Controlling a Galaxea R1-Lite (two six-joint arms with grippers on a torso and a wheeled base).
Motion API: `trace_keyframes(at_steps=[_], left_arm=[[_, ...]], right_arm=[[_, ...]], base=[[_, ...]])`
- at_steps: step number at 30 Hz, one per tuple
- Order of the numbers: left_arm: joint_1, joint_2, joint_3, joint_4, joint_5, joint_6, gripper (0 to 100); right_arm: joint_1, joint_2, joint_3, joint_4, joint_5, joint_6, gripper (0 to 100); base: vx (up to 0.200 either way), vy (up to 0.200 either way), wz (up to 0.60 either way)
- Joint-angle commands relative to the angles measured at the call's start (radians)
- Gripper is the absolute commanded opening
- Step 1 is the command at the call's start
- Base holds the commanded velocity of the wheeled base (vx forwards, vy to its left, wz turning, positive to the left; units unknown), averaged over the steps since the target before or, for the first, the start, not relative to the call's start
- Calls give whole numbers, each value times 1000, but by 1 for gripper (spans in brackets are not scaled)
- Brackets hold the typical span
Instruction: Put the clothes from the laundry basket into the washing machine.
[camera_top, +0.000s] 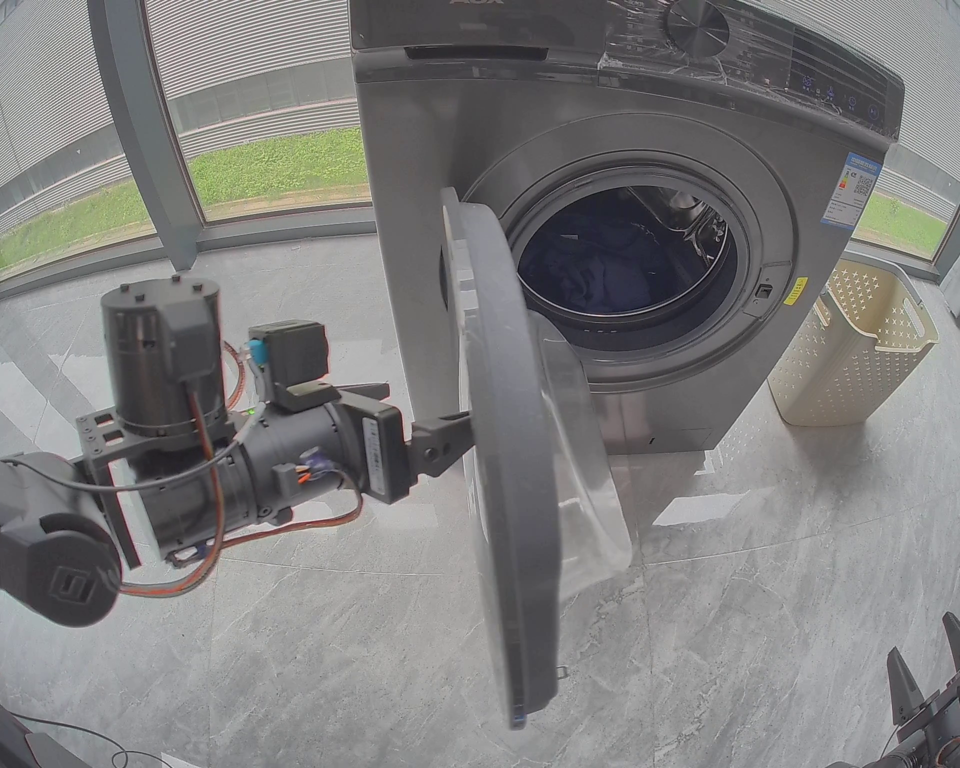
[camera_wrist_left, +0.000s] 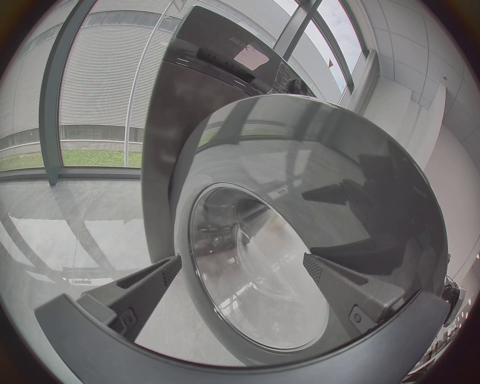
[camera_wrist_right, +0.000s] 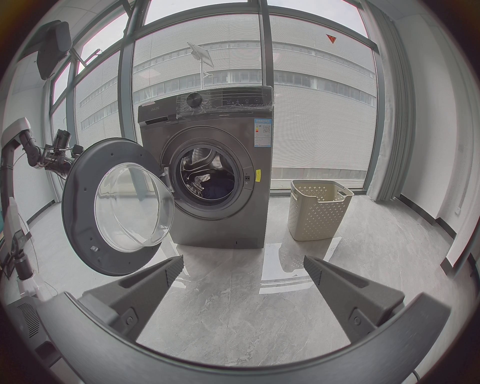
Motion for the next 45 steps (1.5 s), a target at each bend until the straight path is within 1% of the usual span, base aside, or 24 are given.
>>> trace_keyframes(at_steps=[1,9,15,18,19,20,22,27,34,36,37,39,41,43,45], left_arm=[[-33,107,-79,-10,10,-2,100],[-45,183,-174,5,8,-2,100],[-51,275,-294,6,2,-6,100],[-56,303,-337,6,0,-19,100],[-68,328,-386,6,-1,-45,100],[-68,341,-413,6,-3,-62,100],[-68,366,-450,8,-4,-76,100],[-59,427,-532,8,-4,-80,100],[-59,459,-587,3,-3,-83,100],[-59,476,-616,0,7,-88,100],[-57,486,-637,-4,8,-95,100],[-56,505,-688,-4,20,-132,100],[-54,529,-740,-3,53,-169,100],[-48,558,-788,-4,77,-189,100],[-37,585,-835,2,100,-192,100]], right_arm=[[0,-15,16,0,0,0,100],[0,-15,16,0,0,0,100],[0,-15,16,0,0,0,100],[0,-15,16,0,0,0,100],[0,-15,16,0,0,0,100],[0,-15,16,0,0,0,100],[0,-15,16,0,0,0,100],[0,-15,16,0,0,0,100],[0,-15,16,0,0,0,100],[0,-15,16,0,0,0,100],[0,-15,16,0,0,0,100],[0,-15,16,0,0,0,100],[0,-15,16,0,0,0,100],[0,-15,16,0,0,0,100],[0,-15,16,0,0,0,100]], base=[[0,0,0],[0,0,0],[0,0,0],[0,0,0],[0,0,0],[0,0,0],[0,0,0],[0,0,0],[0,0,0],[0,0,0],[0,0,0],[0,0,0],[0,0,0],[0,0,0],[0,0,0]])
